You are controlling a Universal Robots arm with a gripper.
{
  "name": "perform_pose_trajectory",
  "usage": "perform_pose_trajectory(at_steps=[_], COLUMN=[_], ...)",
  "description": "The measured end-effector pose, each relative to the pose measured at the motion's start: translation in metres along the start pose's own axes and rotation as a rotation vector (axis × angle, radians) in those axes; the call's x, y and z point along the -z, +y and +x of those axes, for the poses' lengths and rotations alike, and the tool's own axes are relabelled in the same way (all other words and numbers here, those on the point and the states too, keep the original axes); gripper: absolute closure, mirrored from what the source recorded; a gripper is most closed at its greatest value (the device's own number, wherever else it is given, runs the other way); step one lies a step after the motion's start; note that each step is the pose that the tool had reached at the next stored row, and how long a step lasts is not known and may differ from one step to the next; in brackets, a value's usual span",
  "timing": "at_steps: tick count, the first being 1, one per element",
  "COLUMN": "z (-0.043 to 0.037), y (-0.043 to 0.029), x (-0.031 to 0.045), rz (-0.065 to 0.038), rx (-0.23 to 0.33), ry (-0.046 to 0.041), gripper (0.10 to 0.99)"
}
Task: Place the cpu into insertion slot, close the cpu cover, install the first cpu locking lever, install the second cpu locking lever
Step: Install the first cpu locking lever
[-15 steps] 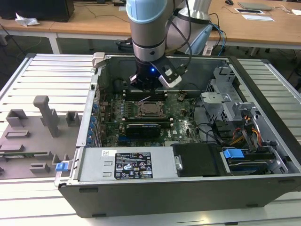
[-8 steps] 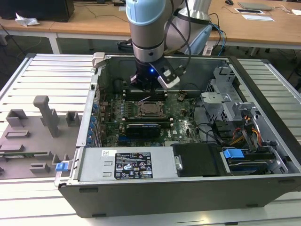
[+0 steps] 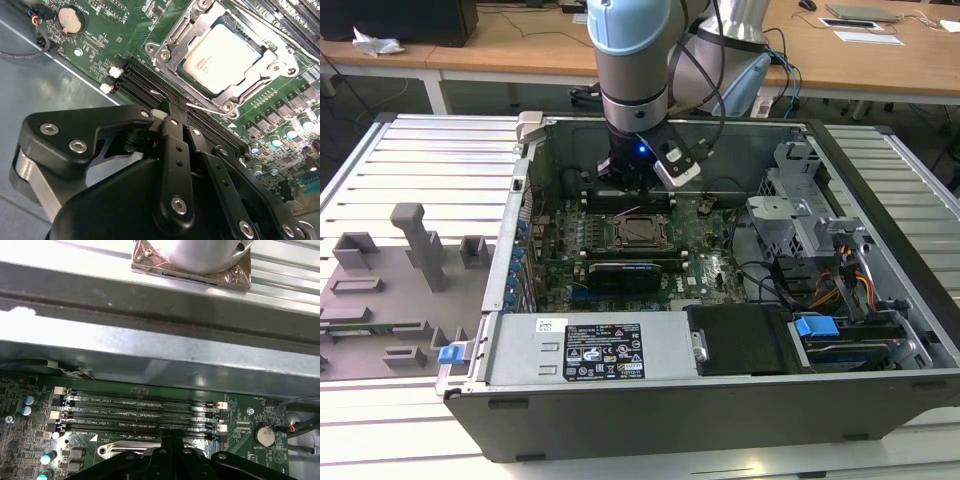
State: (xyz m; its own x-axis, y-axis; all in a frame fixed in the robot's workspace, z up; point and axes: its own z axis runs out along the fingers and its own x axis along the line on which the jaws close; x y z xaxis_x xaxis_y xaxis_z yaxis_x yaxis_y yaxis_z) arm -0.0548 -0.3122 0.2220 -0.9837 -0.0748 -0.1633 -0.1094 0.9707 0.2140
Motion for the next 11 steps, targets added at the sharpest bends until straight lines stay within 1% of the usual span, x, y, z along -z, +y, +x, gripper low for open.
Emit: perform_pose_trajectory(at_steps=[2, 3, 5, 8, 9, 10, 11], z=[0.0009, 0.0016, 0.0032, 0.0046, 0.005, 0.0052, 0.0053], y=[-0.0002, -0.0003, -0.0004, -0.0005, -0.0006, -0.0008, -0.001], x=[-0.0013, -0.0016, -0.0026, -0.0034, -0.0044, -0.0052, -0.0061], rz=[0.001, 0.002, 0.004, 0.012, 0.015, 0.017, 0.018], rx=[0.002, 0.003, 0.006, 0.01, 0.011, 0.01, 0.008], ry=[-0.0051, -0.009, -0.0208, -0.0358, -0.0446, -0.0478, -0.0486], gripper=[0.98, 0.98, 0.98, 0.98, 0.98, 0.98, 0.98])
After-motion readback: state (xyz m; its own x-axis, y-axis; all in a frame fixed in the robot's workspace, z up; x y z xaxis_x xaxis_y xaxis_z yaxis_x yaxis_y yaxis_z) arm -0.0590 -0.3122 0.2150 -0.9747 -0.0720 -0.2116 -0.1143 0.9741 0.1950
